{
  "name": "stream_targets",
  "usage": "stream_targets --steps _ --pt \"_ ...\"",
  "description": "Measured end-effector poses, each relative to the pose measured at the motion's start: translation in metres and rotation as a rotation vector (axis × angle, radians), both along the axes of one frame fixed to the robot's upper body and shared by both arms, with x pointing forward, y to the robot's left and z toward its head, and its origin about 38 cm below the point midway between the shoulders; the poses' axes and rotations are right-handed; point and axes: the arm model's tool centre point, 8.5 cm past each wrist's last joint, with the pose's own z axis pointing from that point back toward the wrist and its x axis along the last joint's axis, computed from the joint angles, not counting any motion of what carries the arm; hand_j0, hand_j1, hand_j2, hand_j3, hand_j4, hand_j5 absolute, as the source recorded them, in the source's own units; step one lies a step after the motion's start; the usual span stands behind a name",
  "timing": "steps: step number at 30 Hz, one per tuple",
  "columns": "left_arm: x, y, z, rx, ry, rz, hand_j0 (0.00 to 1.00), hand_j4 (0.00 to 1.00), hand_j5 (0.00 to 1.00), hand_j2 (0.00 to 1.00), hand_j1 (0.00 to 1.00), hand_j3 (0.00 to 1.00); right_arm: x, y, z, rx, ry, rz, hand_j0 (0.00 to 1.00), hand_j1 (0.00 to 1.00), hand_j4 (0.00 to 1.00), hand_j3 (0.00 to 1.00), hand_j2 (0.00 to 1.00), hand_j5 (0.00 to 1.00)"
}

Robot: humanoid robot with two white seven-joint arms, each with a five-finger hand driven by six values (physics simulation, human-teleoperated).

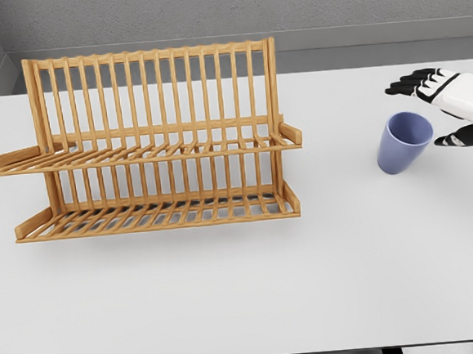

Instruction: Right arm put cup on second shelf

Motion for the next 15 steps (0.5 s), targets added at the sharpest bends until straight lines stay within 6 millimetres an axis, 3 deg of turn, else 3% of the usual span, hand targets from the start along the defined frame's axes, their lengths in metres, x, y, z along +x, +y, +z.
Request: stream_targets --steps 7,11,15 --pt "0.000 0.000 0.000 0.000 0.000 0.000 1.00 1.00 1.00 1.00 1.00 1.00 -0.004 -0.018 0.000 -0.027 0.016 -0.038 1.00 1.00 1.00 1.00 1.00 1.00" --pt "0.000 0.000 0.000 0.000 0.000 0.000 1.00 1.00 1.00 1.00 1.00 1.00 -0.008 -0.037 0.015 -0.164 0.097 -0.056 1.00 1.00 1.00 1.00 1.00 1.00" --pt "0.000 0.000 0.000 0.000 0.000 0.000 1.00 1.00 1.00 1.00 1.00 1.00 0.003 -0.043 0.050 -0.234 0.100 -0.072 1.00 1.00 1.00 1.00 1.00 1.00"
